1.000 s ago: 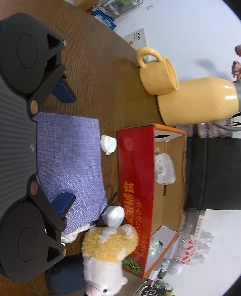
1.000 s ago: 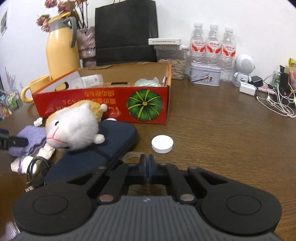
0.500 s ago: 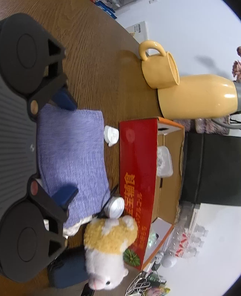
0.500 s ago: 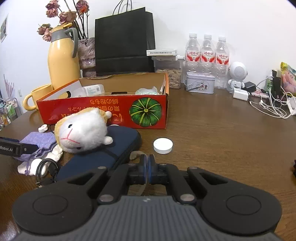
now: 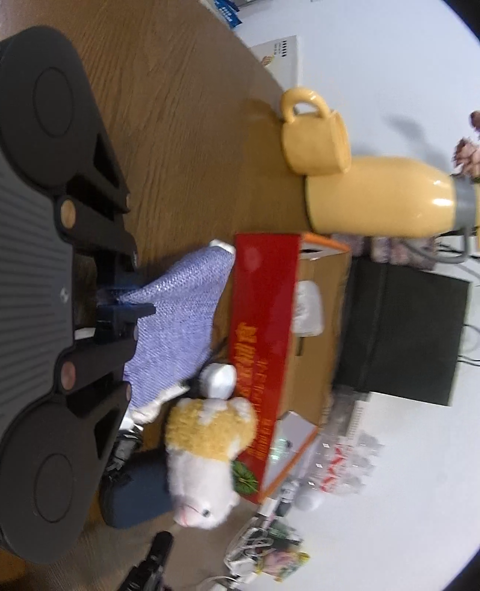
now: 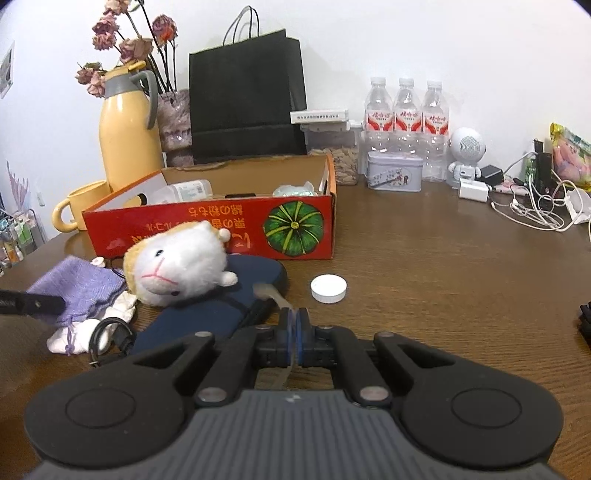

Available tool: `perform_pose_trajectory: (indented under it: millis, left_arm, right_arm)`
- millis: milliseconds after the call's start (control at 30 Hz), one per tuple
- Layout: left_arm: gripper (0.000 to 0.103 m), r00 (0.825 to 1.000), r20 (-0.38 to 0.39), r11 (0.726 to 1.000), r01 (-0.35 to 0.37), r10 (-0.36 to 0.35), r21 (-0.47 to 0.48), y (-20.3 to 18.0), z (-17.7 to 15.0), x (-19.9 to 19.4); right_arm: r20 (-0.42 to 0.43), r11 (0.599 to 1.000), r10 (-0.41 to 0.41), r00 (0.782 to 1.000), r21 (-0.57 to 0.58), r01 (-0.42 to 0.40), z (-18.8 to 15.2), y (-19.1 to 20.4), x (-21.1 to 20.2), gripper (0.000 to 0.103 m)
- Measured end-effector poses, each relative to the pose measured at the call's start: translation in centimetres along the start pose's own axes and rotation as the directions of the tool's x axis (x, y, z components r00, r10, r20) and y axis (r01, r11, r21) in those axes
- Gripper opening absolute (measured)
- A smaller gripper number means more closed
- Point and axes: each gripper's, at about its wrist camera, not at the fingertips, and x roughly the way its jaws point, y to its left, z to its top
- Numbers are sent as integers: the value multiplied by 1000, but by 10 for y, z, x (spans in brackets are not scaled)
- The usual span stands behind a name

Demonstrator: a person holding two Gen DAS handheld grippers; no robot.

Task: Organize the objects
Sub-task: 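Grasp the purple pouch with the left gripper and lift it toward the box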

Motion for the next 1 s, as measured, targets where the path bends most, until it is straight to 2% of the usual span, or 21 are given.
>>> perform_pose_trajectory:
  millis: [233,400,700,1000]
  left_arm:
    - [5,992,120,999,33,-36,22,6,18,-45]
    - [5,985,168,999,40,-46,36,6,28,-60]
    - [5,975,209,996,60,-73,68,-8,44,-61]
    - [5,958,255,988,103,-131,117,-36,71,-51]
  right_arm:
    - [57,1000,-7,998,-9,7,0,7,-16,3]
    - [95,1000,-1,996,-13,2,7,12,-26,3]
    - [138,999,23,990,-40,-18,24,27,-27,3]
    - [202,997,44,978,-72,-30,60,41,-11,3]
